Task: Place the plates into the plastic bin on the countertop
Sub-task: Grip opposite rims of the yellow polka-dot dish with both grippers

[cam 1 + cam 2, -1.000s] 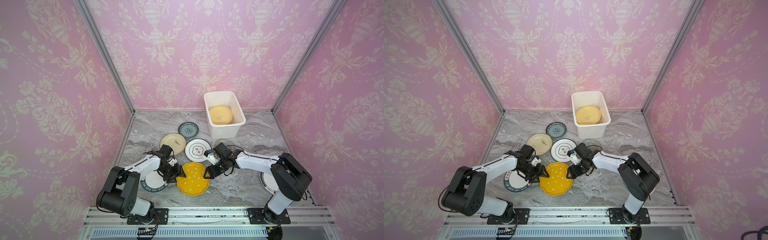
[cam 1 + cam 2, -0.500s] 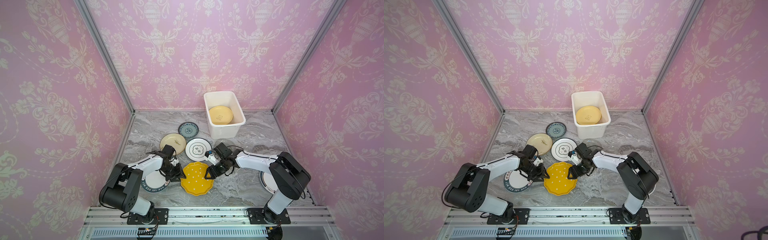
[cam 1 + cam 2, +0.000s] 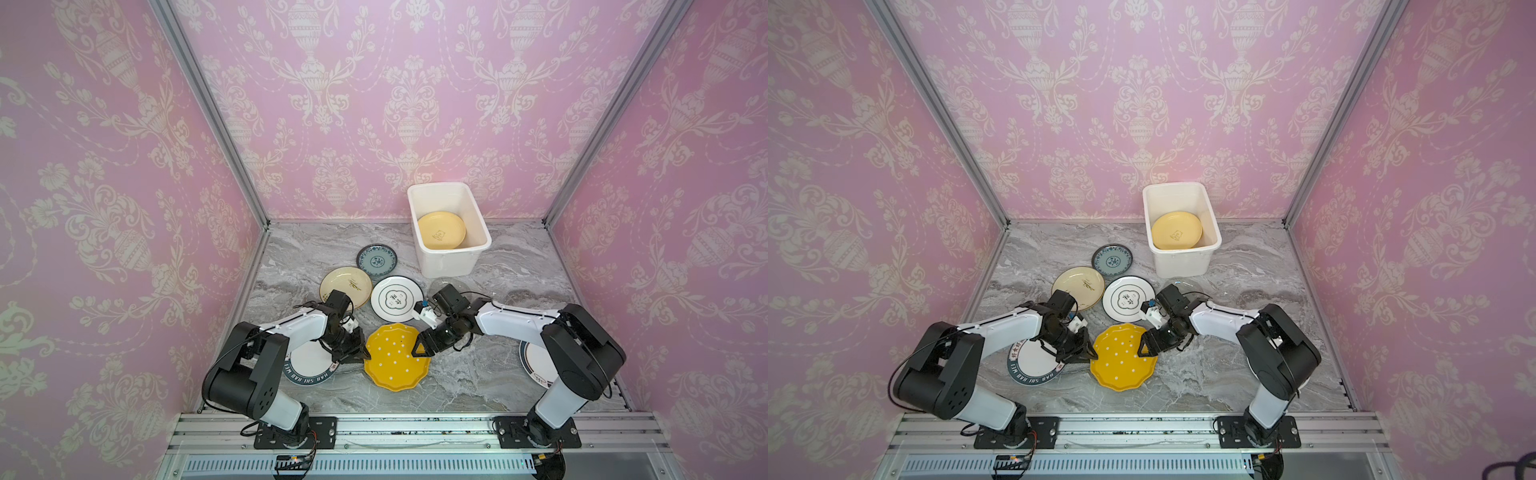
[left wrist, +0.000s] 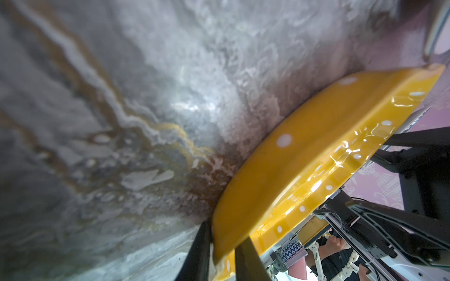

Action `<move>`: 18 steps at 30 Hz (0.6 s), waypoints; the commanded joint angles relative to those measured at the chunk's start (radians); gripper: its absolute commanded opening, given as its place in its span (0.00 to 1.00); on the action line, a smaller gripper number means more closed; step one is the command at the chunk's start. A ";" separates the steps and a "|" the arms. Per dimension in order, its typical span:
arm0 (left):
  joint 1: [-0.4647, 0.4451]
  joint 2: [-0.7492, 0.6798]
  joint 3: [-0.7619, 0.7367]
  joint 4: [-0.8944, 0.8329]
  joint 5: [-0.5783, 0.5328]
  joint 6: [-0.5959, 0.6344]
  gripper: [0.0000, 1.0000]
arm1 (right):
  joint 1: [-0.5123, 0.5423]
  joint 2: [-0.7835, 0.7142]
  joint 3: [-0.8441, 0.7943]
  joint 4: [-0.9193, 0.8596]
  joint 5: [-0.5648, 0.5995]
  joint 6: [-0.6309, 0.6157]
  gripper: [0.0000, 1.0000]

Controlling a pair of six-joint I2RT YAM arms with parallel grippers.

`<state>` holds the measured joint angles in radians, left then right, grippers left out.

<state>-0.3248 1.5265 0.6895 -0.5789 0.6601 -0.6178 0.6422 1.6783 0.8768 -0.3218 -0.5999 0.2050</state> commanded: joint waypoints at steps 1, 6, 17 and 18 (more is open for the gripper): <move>-0.013 0.015 0.031 0.063 0.090 0.029 0.20 | 0.006 -0.056 -0.014 0.097 -0.134 -0.033 0.69; -0.013 0.017 0.031 0.065 0.101 0.048 0.19 | 0.001 -0.061 -0.021 0.120 -0.167 -0.033 0.69; -0.013 0.019 0.016 0.111 0.136 0.074 0.14 | -0.001 -0.044 -0.020 0.157 -0.197 -0.006 0.66; -0.013 0.019 0.014 0.112 0.141 0.078 0.14 | -0.001 -0.044 -0.021 0.161 -0.196 -0.003 0.65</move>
<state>-0.3241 1.5349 0.6895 -0.5758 0.6777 -0.5648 0.6163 1.6615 0.8532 -0.2779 -0.6319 0.2089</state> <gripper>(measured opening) 0.143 0.658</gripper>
